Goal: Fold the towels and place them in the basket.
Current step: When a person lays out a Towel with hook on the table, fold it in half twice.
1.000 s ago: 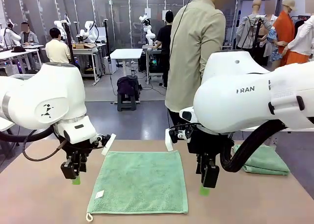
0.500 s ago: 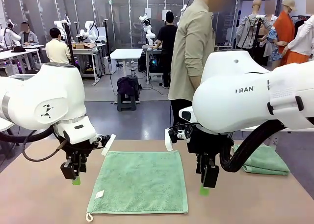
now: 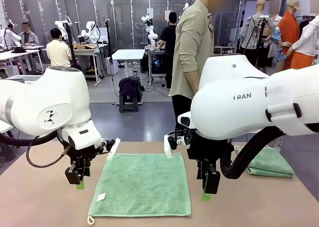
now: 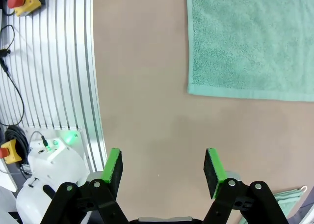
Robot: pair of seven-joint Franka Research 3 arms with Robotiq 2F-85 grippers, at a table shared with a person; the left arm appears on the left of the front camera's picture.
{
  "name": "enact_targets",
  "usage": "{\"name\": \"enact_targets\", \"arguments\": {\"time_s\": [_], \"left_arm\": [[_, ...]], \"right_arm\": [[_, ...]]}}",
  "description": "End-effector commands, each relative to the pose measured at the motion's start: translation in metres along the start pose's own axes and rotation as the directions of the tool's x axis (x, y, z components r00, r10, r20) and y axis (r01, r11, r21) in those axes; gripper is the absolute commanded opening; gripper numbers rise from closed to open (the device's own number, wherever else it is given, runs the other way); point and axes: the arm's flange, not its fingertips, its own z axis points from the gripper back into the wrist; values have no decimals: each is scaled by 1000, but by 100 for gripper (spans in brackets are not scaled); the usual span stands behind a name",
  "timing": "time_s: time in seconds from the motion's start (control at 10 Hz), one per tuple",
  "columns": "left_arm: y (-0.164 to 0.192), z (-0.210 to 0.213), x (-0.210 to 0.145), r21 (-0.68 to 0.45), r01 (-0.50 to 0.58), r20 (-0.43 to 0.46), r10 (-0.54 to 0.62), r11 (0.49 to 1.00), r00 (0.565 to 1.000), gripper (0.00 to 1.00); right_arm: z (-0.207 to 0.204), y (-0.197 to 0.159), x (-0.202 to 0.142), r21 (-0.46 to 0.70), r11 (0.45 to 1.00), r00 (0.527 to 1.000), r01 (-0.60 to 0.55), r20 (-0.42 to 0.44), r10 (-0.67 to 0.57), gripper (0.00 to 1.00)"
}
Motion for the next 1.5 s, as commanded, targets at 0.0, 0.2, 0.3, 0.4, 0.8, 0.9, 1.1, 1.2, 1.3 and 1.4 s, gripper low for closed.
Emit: {"name": "enact_targets", "arguments": {"time_s": [0.0,0.2,0.3,0.4,0.8,0.9,1.1,1.2,1.3,1.4], "left_arm": [[-16,-21,7,52,18,-25,-17,998,1000,56],[-25,-39,12,70,31,-8,-30,997,1000,56],[-31,-46,17,80,26,15,-27,996,1000,75],[-35,-53,21,102,1,39,-5,995,999,66],[-50,-75,28,107,-51,87,41,993,995,66],[-51,-79,30,97,-69,71,62,993,996,66],[-50,-86,30,102,-77,62,71,992,996,66],[-49,-88,28,97,-79,68,73,992,995,66],[-47,-90,25,85,-85,78,79,993,994,66],[-46,-92,22,68,-81,85,75,994,994,66]], "right_arm": [[-13,-4,3,-46,998,999,-31,-20,30,84],[-29,-10,5,-60,997,999,-40,-19,39,84],[-36,-13,5,-57,997,999,-47,-12,46,84],[-44,-16,7,-54,998,999,-43,-10,42,84],[-69,-20,12,-54,997,998,-60,5,60,84],[-75,-23,13,-53,996,998,-65,7,66,84],[-86,-25,15,-36,997,998,-65,21,65,84],[-90,-25,16,-30,998,998,-63,27,64,84],[-95,-25,18,-29,998,998,-60,27,61,84],[-100,-25,18,-28,998,998,-59,30,59,84]]}}
